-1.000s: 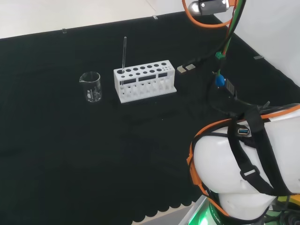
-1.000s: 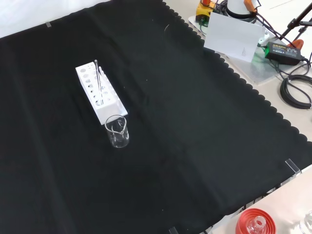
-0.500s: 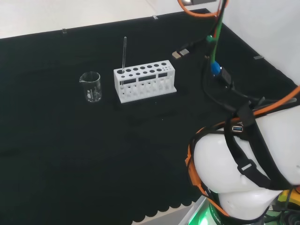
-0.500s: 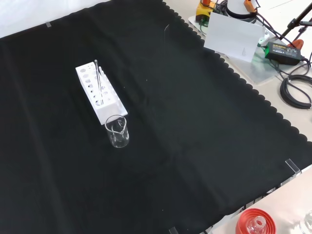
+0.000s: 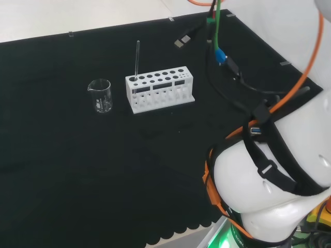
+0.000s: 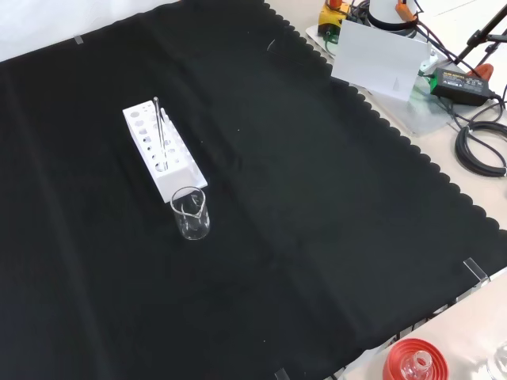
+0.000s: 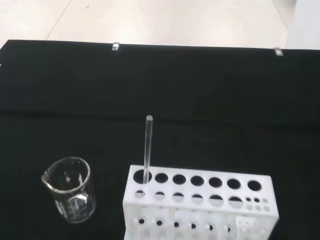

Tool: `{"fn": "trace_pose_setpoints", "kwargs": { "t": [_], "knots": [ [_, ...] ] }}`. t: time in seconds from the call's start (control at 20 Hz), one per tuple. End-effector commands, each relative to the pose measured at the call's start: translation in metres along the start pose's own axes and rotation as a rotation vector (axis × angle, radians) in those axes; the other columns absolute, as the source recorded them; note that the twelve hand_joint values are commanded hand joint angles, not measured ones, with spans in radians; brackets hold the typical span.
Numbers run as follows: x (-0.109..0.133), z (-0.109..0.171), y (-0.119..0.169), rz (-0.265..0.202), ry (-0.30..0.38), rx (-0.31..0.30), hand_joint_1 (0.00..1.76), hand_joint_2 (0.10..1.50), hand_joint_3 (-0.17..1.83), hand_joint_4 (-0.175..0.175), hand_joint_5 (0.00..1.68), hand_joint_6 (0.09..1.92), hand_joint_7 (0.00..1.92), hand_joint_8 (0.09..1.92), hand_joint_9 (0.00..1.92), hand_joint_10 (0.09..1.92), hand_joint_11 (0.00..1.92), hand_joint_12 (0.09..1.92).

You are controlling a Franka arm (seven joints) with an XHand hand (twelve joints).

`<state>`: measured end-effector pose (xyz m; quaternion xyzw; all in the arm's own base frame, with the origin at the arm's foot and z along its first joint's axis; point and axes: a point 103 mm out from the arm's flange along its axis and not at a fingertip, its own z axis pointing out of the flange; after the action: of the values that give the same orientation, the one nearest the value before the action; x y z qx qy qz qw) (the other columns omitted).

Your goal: Take the glass rod from the white test tube rack.

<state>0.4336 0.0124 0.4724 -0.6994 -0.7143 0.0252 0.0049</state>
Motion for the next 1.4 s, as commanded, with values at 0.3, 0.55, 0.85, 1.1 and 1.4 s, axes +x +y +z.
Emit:
{"fn": "trace_pose_setpoints", "kwargs": {
  "t": [0.3,0.55,0.85,1.1,1.4],
  "knots": [
    [0.017,0.036,0.079,-0.128,0.016,-0.024,0.14,1.18,0.03,-0.108,0.04,0.09,0.00,0.73,0.04,1.01,0.00,1.41],
    [0.025,0.062,0.094,-0.171,0.036,0.005,0.16,1.16,0.02,-0.111,0.06,0.09,0.00,0.83,0.08,1.03,0.02,1.50],
    [0.023,0.088,0.102,-0.181,0.075,0.038,0.13,1.17,0.02,-0.115,0.10,0.09,0.00,0.87,0.10,1.03,0.03,1.51],
    [0.017,0.109,0.106,-0.183,0.082,0.062,0.10,1.16,0.02,-0.114,0.14,0.09,0.00,0.89,0.09,1.03,0.01,1.51],
    [0.009,0.133,0.111,-0.186,0.092,0.087,0.08,1.15,0.02,-0.130,0.21,0.09,0.01,0.91,0.12,1.05,0.01,1.52]
  ]
}}
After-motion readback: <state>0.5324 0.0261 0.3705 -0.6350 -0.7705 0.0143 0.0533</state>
